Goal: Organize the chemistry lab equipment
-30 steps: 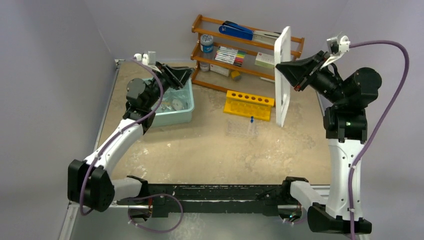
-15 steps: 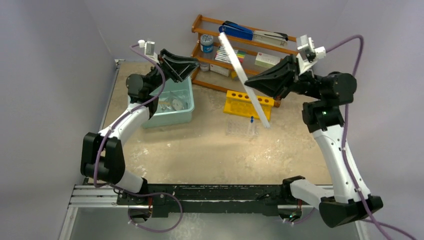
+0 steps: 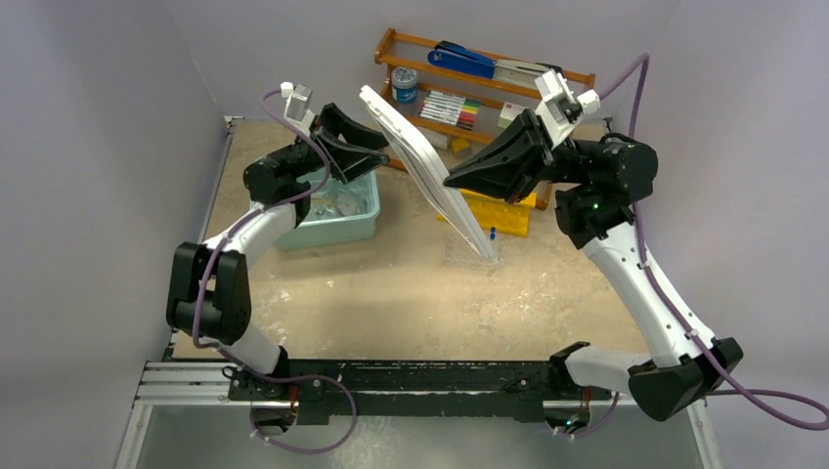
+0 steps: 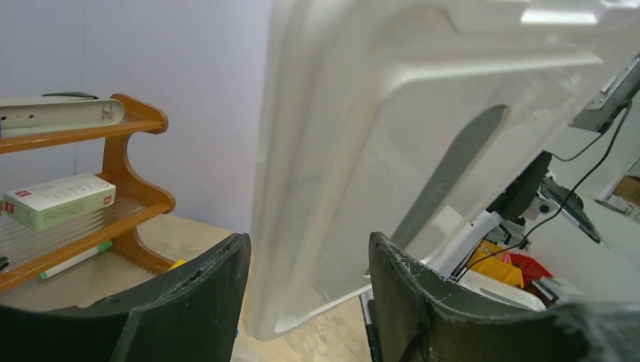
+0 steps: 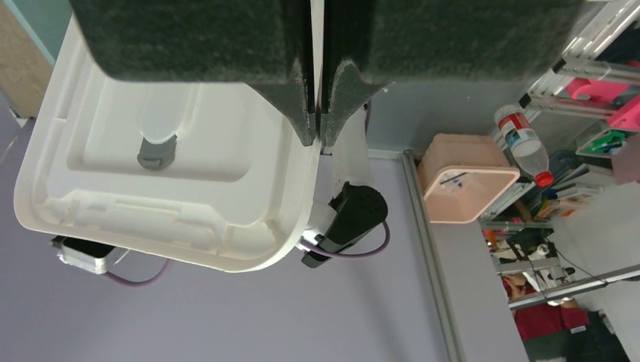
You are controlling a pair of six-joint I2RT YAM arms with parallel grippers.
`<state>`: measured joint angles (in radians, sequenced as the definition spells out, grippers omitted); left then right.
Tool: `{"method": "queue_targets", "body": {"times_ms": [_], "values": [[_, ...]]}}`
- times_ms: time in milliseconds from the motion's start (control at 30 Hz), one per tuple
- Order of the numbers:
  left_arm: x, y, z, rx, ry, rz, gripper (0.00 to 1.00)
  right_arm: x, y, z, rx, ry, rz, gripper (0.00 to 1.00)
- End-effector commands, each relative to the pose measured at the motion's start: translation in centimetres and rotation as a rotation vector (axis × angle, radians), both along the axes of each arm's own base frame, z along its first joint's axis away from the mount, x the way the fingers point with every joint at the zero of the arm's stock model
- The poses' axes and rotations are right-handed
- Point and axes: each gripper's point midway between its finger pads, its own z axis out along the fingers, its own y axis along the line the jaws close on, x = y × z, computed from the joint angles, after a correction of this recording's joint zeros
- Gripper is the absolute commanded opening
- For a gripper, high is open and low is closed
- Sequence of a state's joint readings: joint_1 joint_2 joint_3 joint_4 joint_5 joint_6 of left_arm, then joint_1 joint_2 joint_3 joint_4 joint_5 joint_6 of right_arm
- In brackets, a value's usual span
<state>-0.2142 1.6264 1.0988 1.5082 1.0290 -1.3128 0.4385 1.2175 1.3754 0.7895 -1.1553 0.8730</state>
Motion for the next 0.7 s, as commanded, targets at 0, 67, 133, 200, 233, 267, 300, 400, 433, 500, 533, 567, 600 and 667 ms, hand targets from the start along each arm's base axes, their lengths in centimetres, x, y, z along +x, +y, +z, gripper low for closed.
{"method": "queue_targets", "body": {"times_ms": [0,67,133,200,233,267,300,400,433,500,533,567,600,667], "values": [[-5.3,1.2,3.1,-0.030,-0.318,0.009,0.59,-2.7,-1.1,3.0,0.079,-0.150,0.011,0.00],[-6.0,1.2,3.6,-0.036,-0.338,0.010,0.59,-2.5,-1.0,2.9,0.081,-0.150,0.013,0.00],[-6.6,1.3,4.0,-0.043,-0.352,0.010,0.59,-2.2,-0.8,2.8,0.079,-0.143,0.014,0.00],[-7.2,1.3,4.4,-0.051,-0.367,0.010,0.59,-1.8,-0.6,2.5,0.071,-0.135,0.017,0.00],[-7.5,1.4,4.8,-0.060,-0.381,0.016,0.59,-1.7,-0.6,2.4,0.065,-0.133,0.023,0.00],[-7.6,1.5,4.9,-0.065,-0.384,0.020,0.59,-1.8,-0.5,2.5,0.070,-0.138,0.032,0.00],[-7.6,1.4,4.9,-0.064,-0.385,0.020,0.59,-2.1,-0.7,2.9,0.084,-0.140,0.045,0.00],[-7.0,1.2,4.4,-0.038,-0.370,0.003,0.59,-3.1,-1.0,3.5,0.100,-0.164,0.072,0.00],[-6.9,1.2,4.3,-0.036,-0.364,-0.002,0.59,-3.3,-1.1,3.7,0.103,-0.166,0.069,0.00],[-6.5,1.1,4.1,-0.038,-0.371,0.007,0.59,-3.5,-1.3,4.0,0.105,-0.173,0.057,0.00],[-6.3,1.1,4.2,-0.044,-0.383,0.020,0.59,-3.6,-1.3,4.1,0.104,-0.176,0.052,0.00],[-5.9,1.1,4.1,-0.048,-0.393,0.034,0.59,-3.6,-1.4,4.1,0.103,-0.174,0.049,0.00],[-5.5,1.1,4.0,-0.040,-0.397,0.038,0.59,-3.6,-1.4,4.1,0.100,-0.172,0.047,0.00],[-4.9,1.0,3.9,-0.014,-0.390,0.023,0.59,-3.8,-1.4,4.2,0.097,-0.172,0.049,0.00]]}}
